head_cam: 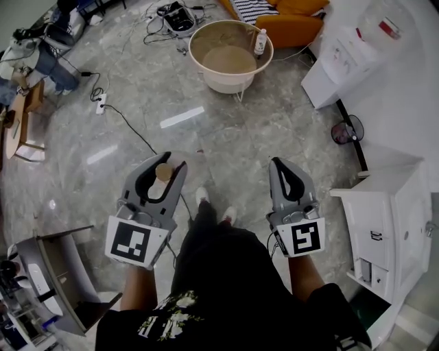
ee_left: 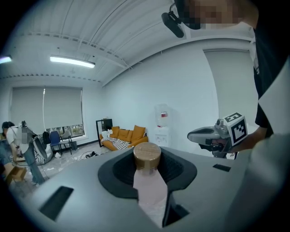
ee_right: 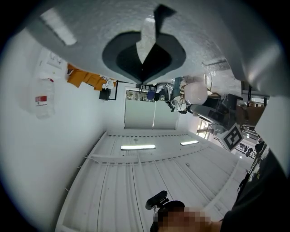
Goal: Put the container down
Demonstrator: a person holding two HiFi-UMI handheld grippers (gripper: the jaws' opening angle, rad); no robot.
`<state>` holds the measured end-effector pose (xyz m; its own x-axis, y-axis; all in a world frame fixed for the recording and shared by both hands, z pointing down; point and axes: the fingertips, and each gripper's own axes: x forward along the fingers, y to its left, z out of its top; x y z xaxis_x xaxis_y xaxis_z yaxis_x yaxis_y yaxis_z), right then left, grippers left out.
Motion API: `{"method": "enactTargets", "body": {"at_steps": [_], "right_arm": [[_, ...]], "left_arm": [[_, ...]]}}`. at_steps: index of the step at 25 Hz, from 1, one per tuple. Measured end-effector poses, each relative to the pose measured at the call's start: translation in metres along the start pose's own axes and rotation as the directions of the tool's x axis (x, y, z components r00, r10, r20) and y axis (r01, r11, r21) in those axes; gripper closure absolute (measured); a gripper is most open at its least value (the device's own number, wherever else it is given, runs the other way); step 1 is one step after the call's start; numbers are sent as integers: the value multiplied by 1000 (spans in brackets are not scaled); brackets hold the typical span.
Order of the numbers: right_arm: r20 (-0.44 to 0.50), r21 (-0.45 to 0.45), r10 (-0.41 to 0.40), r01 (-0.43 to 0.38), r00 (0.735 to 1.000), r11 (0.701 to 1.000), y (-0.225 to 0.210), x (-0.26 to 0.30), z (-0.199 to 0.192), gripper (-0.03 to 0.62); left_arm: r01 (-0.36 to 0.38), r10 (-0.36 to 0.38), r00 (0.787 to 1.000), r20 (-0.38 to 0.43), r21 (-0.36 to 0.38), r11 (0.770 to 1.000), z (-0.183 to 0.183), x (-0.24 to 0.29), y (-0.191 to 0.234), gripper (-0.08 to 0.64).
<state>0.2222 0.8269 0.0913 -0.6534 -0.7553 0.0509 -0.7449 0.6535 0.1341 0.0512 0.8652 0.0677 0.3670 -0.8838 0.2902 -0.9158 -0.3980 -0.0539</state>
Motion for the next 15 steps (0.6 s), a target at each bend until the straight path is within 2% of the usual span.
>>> {"method": "enactTargets", "body": {"at_steps": [7,15], "right_arm": [[0,9,-30,30,1000,1000,-7,18,-2,597],[22,10,-63,63,998,998,-13,64,9,597]], "left_arm": [[29,-29,1000,-9,17,999,2,16,16,428],[64,-64,998,-9,42,997,16,40,53,428]]}}
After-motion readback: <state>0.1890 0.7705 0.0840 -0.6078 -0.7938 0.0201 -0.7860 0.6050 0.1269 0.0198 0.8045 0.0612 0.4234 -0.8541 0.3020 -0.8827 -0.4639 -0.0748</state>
